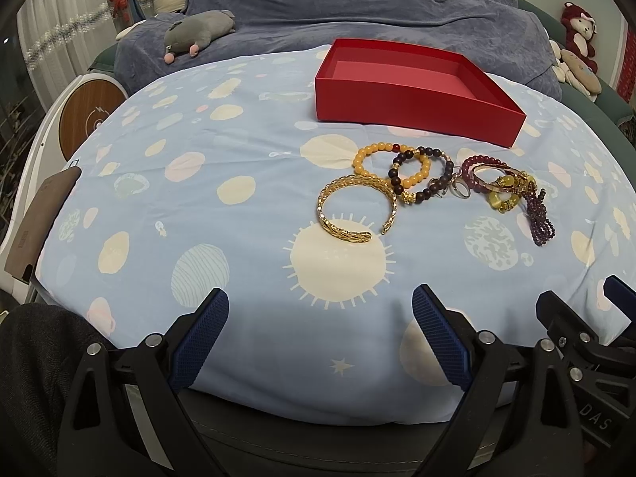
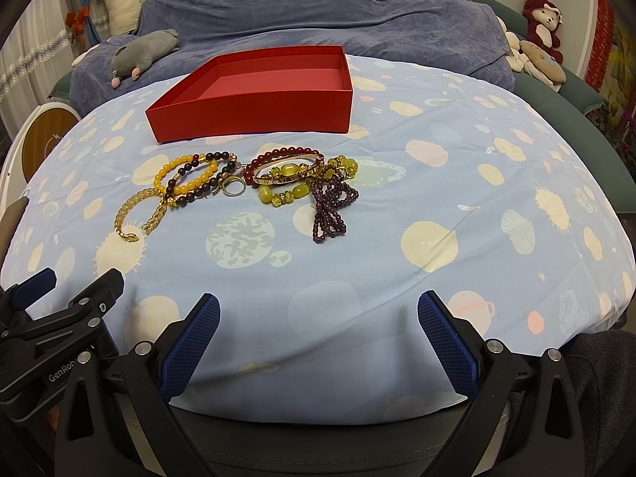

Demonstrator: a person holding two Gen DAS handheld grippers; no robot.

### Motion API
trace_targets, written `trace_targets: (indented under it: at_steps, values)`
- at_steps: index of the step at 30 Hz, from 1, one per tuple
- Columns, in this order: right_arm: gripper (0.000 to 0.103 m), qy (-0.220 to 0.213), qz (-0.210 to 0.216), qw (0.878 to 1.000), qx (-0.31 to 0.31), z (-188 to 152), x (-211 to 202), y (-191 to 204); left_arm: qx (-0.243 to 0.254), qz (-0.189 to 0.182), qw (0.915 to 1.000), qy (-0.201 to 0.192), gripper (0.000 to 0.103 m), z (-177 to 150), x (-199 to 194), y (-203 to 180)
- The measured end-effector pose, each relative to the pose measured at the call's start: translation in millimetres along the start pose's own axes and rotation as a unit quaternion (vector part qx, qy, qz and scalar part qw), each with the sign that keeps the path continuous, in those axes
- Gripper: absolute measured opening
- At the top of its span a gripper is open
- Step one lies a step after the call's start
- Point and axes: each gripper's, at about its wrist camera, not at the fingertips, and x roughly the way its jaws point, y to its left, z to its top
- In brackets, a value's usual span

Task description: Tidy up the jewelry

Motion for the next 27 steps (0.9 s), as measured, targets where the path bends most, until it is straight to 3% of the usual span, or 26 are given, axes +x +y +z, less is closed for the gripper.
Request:
trace_targets:
  at_steps: [17, 21, 27]
  values:
    - [0.096, -0.004, -0.005, 1.0, 0.0, 3, -3, -3, -0.005, -0.007, 1.0, 0.005, 0.09, -1, 2, 2]
    - [0.096, -0.001, -0.013, 1.0, 0.018, 5, -2, -14, 0.013, -0.004, 0.9999, 0.003, 0.091, 6, 2, 3]
    - [0.096, -0.002, -0.018, 1.0, 0.007, 19, 7, -16, -0.031, -0.02, 0.9991, 0.022, 0.091, 19, 16, 21]
